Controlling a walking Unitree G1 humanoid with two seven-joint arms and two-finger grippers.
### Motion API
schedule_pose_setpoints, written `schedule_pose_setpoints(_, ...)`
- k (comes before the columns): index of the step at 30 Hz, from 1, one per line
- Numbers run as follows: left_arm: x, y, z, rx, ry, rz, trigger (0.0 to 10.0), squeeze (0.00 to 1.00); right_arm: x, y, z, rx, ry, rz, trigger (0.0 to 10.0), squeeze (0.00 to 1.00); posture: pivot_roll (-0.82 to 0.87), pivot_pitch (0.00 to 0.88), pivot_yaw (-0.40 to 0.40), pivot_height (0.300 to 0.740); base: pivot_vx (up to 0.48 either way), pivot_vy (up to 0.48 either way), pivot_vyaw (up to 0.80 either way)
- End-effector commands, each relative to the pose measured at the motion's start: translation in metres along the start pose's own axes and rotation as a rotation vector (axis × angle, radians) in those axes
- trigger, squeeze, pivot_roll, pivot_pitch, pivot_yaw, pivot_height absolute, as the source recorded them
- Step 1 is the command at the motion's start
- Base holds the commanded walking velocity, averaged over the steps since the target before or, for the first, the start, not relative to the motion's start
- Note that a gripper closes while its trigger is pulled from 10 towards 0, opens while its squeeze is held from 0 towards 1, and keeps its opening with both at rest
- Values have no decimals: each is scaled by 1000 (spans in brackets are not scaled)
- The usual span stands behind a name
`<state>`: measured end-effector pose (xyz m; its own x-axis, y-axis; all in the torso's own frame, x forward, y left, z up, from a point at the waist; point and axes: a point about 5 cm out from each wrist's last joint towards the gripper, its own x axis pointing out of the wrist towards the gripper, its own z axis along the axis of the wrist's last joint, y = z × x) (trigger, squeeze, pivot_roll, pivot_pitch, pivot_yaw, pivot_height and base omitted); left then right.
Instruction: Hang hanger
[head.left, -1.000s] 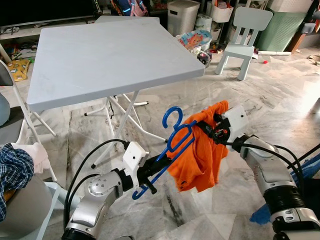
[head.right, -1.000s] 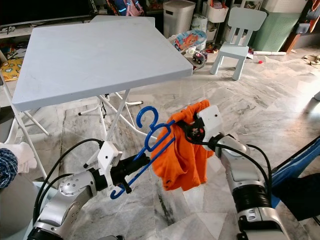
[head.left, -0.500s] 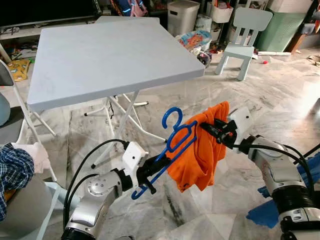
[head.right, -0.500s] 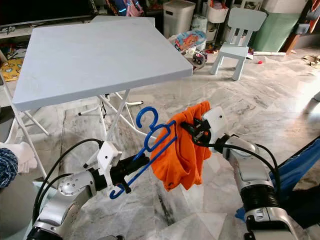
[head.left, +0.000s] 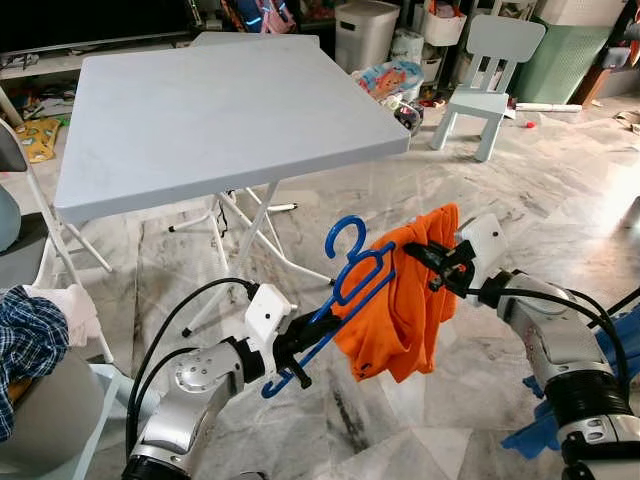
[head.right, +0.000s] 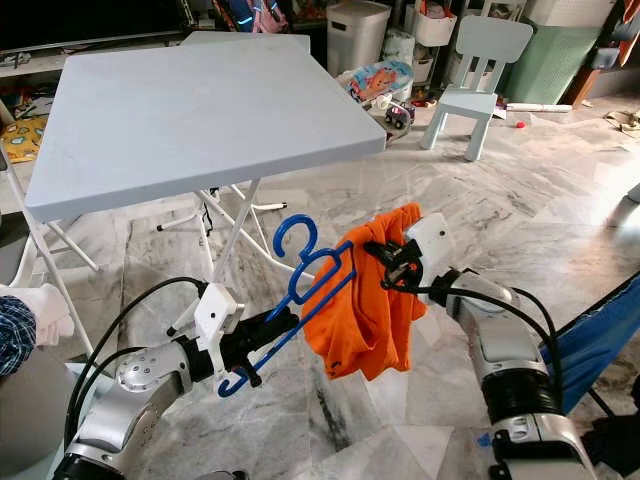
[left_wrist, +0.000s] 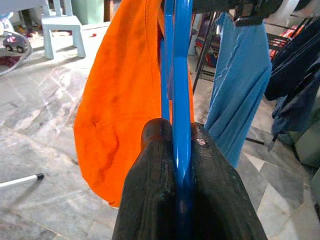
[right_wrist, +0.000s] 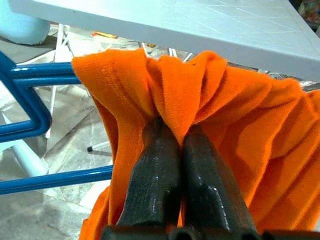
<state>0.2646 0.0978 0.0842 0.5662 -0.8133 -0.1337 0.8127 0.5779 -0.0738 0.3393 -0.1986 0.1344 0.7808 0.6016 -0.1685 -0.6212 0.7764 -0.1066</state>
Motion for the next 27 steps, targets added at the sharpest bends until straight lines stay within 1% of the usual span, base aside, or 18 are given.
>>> schedule_pose_setpoints(1, -1, 1, -2, 40, 25, -1, 0, 0, -6, -15, 11, 0, -13, -30, 0, 0, 1, 32, -48, 740, 0, 0, 0)
schedule_pose_setpoints(2, -2, 1, -4, 44, 35, -2, 0, 0, -7, -17, 12, -1, -12, -33, 0, 0, 1, 32, -48, 740, 0, 0, 0)
schedule_pose_setpoints(3, -5, 1, -7, 55, 58, 3, 0, 0, -9, -23, 17, -3, -19, -44, 0, 0, 1, 32, -48, 740, 0, 0, 0)
schedule_pose_setpoints(7, -10, 2, -11, 63, 74, 10, 0, 0, -12, -29, 24, -2, -31, -39, 0, 0, 3, 36, -47, 740, 0, 0, 0)
schedule_pose_setpoints(10, -18, 2, -16, 76, 104, 11, 0, 0, -17, -38, 32, -21, -41, -56, 0, 0, 3, 36, -47, 740, 0, 0, 0)
schedule_pose_setpoints(13, -24, 2, -23, 99, 144, 8, 0, 0, -20, -51, 41, -15, -58, -123, 0, 0, 3, 36, -47, 740, 0, 0, 0)
schedule_pose_setpoints(14, -27, 1, -26, 116, 171, -6, 0, 0, -20, -56, 45, -7, -70, -171, 0, 0, 8, 34, -46, 740, 0, 0, 0)
schedule_pose_setpoints(16, -29, -2, -29, 136, 191, -25, 0, 0, -17, -61, 50, 9, -91, -258, 0, 0, 8, 34, -46, 740, 0, 0, 0)
schedule_pose_setpoints(18, -29, -4, -28, 136, 188, -37, 0, 0, -14, -61, 50, 13, -92, -288, 0, 0, 8, 34, -46, 740, 0, 0, 0)
schedule_pose_setpoints(21, -28, -6, -23, 167, 173, -42, 0, 0, -6, -57, 46, 10, -79, -313, 0, 0, 12, 33, -50, 740, 0, 0, 0)
schedule_pose_setpoints(22, -27, -5, -17, 194, 143, -22, 0, 0, -1, -54, 41, 9, -58, -342, 0, 0, 12, 33, -50, 740, 0, 0, 0)
schedule_pose_setpoints(24, -27, -5, -14, 206, 125, -11, 0, 0, 1, -54, 38, 8, -46, -361, 0, 0, 17, 35, -54, 740, 0, 0, 0)
schedule_pose_setpoints(25, -27, -4, -6, 207, 73, 30, 0, 0, 4, -53, 29, -6, 8, -433, 0, 0, 17, 35, -54, 740, 0, 0, 0)
schedule_pose_setpoints(26, -27, -4, -6, 207, 73, 30, 0, 0, 4, -53, 29, -6, 8, -433, 0, 0, 17, 35, -54, 740, 0, 0, 0)
schedule_pose_setpoints(27, -27, -2, -1, 201, 28, 76, 0, 0, 4, -54, 21, -35, 54, -486, 0, 0, 21, 36, -54, 740, 0, 0, 0)
